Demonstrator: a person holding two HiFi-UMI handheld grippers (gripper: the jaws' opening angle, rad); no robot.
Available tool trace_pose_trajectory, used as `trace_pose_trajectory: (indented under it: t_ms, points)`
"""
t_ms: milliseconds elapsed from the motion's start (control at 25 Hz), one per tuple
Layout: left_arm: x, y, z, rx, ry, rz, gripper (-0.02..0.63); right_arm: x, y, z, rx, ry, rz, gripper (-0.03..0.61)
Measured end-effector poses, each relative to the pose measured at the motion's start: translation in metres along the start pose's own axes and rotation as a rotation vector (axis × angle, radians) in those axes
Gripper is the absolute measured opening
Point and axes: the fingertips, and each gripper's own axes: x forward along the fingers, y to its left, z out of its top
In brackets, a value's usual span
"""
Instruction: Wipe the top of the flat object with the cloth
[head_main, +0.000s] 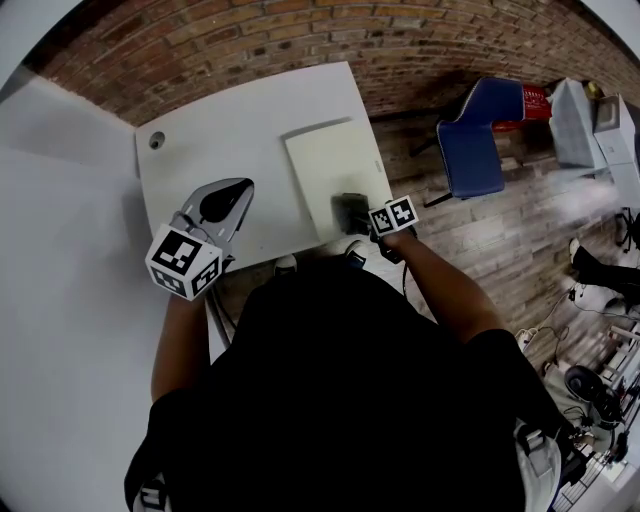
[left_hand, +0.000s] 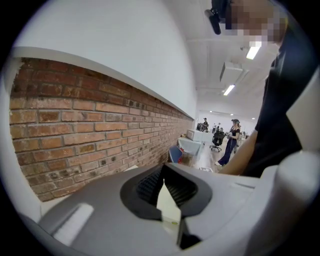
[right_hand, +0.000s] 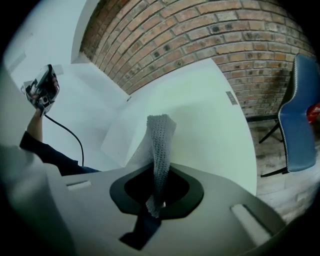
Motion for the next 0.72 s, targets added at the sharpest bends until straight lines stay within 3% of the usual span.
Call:
trace_pose_trajectory:
  t_ms: [720]
  points:
    - [0.023,-0.015,0.005,0.003,-0.002,-0.029,0.002,-0.043,-0.069,-0.002,0.064,-0.036,-0.11,0.011]
